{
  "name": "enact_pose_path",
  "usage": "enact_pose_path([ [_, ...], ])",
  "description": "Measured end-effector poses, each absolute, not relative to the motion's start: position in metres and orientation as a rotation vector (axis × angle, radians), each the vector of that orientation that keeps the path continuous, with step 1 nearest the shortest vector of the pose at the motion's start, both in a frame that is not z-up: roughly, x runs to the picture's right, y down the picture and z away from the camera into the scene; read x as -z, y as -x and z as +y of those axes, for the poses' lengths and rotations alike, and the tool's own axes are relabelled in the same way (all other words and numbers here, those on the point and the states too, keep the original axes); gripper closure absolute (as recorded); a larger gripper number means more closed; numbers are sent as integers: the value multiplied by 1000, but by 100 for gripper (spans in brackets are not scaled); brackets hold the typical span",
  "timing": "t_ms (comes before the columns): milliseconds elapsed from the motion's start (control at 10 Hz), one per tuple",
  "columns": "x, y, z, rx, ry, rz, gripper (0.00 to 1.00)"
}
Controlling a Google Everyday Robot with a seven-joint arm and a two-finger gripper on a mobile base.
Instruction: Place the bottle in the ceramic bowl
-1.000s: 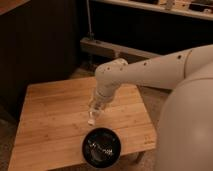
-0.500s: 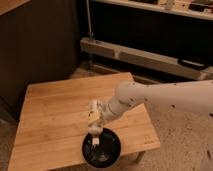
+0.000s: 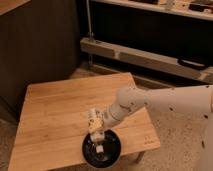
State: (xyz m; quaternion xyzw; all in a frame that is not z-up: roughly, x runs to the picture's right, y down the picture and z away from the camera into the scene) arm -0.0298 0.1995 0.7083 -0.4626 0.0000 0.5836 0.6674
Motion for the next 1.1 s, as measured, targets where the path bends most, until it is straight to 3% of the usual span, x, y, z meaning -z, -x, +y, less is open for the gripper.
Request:
enact_pose_path([
  [300,-707,17,215,-1281,1022,-11,26],
  [400,-707,15,216,-1280,1017,-13,21],
  [1100,-708,16,216,-1280,1018,-14,20],
])
